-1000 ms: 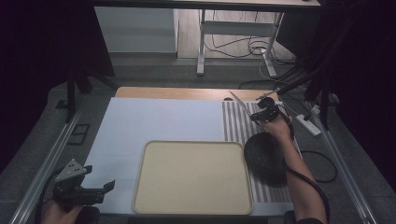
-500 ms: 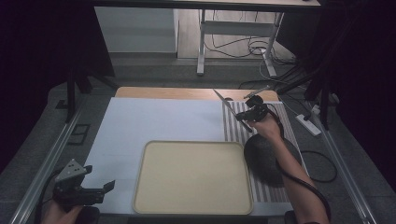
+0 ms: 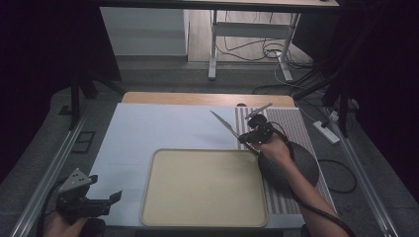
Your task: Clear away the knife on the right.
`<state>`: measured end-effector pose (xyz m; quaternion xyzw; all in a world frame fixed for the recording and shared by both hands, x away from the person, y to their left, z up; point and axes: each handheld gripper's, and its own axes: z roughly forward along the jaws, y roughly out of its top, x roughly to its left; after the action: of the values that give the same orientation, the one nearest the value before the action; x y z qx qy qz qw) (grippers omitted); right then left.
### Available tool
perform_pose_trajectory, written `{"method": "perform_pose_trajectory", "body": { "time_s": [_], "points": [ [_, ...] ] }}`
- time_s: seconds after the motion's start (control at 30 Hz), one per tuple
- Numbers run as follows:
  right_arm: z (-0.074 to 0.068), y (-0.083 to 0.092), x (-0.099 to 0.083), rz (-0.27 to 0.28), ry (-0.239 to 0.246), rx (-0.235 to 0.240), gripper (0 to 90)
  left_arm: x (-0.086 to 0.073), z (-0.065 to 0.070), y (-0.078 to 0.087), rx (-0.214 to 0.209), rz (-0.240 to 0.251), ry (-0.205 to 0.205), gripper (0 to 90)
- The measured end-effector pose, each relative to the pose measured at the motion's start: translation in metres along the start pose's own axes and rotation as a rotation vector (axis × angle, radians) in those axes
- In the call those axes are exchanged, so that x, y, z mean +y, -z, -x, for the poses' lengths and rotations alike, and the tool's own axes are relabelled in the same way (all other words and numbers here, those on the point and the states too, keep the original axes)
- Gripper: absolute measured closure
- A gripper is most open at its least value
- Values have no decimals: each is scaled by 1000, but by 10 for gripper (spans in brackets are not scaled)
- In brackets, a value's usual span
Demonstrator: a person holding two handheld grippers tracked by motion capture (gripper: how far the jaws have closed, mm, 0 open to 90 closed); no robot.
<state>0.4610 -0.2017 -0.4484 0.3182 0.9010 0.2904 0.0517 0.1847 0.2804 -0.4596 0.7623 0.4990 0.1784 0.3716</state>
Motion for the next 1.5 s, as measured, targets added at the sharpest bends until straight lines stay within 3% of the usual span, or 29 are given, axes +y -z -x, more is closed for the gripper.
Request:
{"method": "perform_pose_trajectory", "body": {
  "time_s": [0.1,0.7,1.03,1.2,1.23,1.33,1.4,1.43,1.5],
  "points": [
    [-18,2,-7,-19,5,13,804,0,0,0,-1,3,0,17],
    [-79,14,-51,-105,-11,9,804,0,0,0,-3,0,-1,17],
    [-114,5,-88,-224,-22,-5,803,0,0,0,-5,2,-3,17],
    [-121,-2,-96,-286,6,-13,801,0,0,0,-6,0,-1,17],
    [-121,-1,-95,-300,6,12,792,0,0,0,-7,-1,-1,17],
    [-118,1,-96,-289,-8,40,787,1,-1,0,-11,-1,6,17],
    [-118,3,-92,-268,23,31,783,1,-1,-1,-11,-3,6,17],
    [-120,5,-86,-244,49,31,873,1,-1,-1,-11,-3,7,17],
    [-122,6,-82,-225,65,48,900,1,-1,-1,-9,-5,2,17]
  ]
}}
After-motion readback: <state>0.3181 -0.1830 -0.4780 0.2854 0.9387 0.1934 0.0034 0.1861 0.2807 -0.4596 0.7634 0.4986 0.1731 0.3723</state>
